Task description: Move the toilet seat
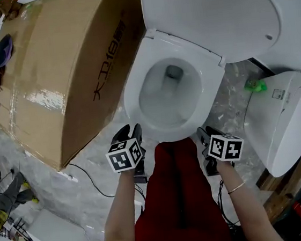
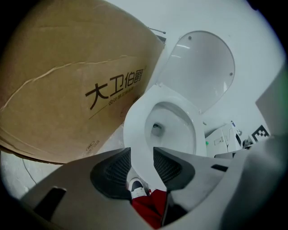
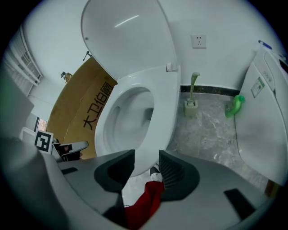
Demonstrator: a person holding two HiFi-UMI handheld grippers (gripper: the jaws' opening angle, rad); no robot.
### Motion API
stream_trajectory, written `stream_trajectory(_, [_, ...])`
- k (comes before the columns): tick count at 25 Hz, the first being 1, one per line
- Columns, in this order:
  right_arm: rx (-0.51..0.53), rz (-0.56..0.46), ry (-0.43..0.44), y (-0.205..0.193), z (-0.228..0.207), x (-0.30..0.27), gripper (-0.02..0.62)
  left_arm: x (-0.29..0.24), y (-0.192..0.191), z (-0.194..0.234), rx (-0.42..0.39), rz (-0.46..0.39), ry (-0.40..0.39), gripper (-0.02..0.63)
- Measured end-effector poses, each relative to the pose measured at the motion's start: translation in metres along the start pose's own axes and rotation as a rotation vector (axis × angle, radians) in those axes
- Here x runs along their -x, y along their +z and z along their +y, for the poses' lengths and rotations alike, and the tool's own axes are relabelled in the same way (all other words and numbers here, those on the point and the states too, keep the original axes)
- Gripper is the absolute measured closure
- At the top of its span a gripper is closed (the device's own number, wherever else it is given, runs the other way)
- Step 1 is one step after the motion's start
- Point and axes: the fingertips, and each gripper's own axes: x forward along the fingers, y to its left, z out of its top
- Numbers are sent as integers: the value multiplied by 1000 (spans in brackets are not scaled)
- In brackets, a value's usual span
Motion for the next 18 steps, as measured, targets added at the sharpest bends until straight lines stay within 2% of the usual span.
stream_trajectory(4, [-78,25,34,-11,-3,-21,391,-16,-7,8,42,22,-1,429])
stream_trajectory(11, [-227,67,36,-27,-9,-41,322,-34,-15,10,127,52,-38,402])
stream_trajectory(18, [-236,90,49,-28,0,-55,318,-48,-18,10,128,86,-44,397])
